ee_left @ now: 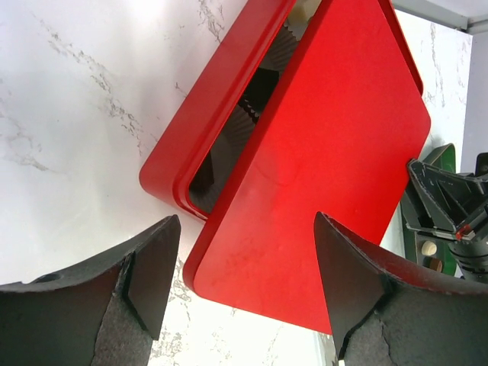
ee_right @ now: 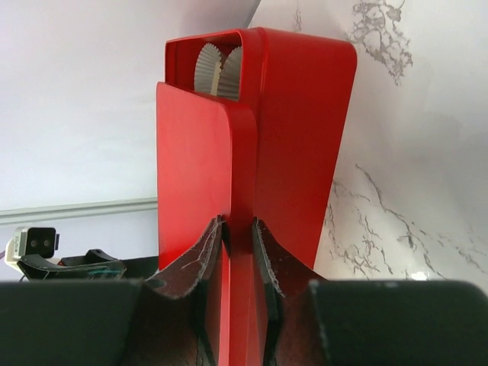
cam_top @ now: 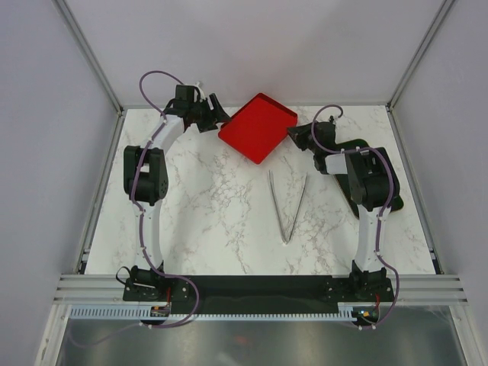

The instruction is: Pack the chocolate

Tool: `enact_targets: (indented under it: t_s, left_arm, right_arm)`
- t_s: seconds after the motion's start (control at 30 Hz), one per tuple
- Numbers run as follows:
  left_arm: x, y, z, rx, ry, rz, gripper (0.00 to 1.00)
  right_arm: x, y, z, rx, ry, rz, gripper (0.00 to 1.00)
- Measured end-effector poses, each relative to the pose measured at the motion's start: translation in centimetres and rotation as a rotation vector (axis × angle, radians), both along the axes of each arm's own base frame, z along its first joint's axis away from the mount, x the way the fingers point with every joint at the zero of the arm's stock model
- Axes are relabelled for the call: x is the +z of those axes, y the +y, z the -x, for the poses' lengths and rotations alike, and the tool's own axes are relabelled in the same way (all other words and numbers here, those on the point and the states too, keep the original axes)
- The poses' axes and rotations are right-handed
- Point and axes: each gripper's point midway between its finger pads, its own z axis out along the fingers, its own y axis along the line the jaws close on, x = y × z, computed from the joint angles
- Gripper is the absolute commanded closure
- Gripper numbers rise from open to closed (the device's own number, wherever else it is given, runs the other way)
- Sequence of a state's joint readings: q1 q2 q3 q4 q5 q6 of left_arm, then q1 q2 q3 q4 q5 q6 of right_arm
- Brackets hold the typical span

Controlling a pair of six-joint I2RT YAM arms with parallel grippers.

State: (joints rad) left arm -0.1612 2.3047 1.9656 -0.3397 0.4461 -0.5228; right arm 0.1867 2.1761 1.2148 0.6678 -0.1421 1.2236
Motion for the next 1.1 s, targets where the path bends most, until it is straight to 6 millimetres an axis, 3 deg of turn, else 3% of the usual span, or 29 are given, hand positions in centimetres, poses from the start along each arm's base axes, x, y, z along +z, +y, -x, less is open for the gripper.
enact_targets:
  t_s: [0.5,1.1]
  left_arm:
    - [-0.8,0.5,0.4,0.019,0.028,-0.022,0.22]
    - [-1.0,0.4,0.5,0.015,0.035,-0.02,0.3]
  right_arm:
    - [0.4,-0.5,-1.7,-0.012,-0.055,-0.01,1.0]
    - [2.8,-0.6,-3.1,-0.007,-0.202,0.013,1.0]
